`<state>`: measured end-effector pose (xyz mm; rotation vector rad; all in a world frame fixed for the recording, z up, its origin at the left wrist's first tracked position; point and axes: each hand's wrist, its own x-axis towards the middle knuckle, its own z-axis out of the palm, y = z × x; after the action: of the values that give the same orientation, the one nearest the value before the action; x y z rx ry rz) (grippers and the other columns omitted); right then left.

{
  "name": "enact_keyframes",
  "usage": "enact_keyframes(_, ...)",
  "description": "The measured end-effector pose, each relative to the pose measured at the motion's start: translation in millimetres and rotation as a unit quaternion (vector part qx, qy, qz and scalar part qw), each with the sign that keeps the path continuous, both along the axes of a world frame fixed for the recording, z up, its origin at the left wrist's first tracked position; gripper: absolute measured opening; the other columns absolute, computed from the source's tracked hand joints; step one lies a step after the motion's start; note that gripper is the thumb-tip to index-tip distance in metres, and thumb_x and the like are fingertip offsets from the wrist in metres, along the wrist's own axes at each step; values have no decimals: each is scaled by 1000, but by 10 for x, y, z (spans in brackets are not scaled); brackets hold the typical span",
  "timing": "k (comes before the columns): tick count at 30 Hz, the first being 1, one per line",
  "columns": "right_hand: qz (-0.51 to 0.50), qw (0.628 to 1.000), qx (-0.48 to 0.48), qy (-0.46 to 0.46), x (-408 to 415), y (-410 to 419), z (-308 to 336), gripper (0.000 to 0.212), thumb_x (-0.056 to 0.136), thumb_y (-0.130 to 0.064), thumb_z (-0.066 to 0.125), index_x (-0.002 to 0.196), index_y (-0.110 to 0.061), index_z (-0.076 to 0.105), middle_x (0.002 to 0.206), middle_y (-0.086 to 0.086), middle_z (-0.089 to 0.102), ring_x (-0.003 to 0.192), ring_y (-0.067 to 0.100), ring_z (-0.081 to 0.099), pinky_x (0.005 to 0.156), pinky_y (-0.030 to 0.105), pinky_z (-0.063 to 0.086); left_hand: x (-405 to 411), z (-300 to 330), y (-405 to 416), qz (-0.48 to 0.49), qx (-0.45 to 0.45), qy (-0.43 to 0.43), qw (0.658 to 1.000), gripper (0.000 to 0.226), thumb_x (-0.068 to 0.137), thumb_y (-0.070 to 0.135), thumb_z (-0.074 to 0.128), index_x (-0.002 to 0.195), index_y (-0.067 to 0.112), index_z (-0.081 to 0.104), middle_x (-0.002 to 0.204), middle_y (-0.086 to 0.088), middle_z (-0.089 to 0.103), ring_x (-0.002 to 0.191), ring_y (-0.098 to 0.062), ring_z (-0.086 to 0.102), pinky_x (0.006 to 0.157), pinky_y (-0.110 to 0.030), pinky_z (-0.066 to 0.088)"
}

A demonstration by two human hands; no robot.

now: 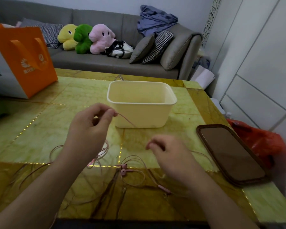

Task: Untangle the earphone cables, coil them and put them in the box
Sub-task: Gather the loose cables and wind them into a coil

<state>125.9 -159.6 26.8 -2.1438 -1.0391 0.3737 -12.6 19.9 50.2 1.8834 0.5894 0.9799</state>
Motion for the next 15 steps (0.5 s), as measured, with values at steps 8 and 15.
enact_keyframes(8,-299,944,-31,-136,405,-312,158,34,93,-17,72,124,-19,59,120,5,58,109,24,59,89,39,52,-31,-117,363,216,-45,79,972,24,108,22,49,104,13,72,70,-2,56,57,-18,46,52,-32,32)
enact_keyframes(15,-26,971,-82,-223,-119,-100,202,7,87,-24,69,92,-27,66,95,-10,64,89,17,63,77,40,58,23,-130,278,156,-79,47,984,25,108,27,50,102,17,72,70,0,56,55,-18,44,53,-32,32)
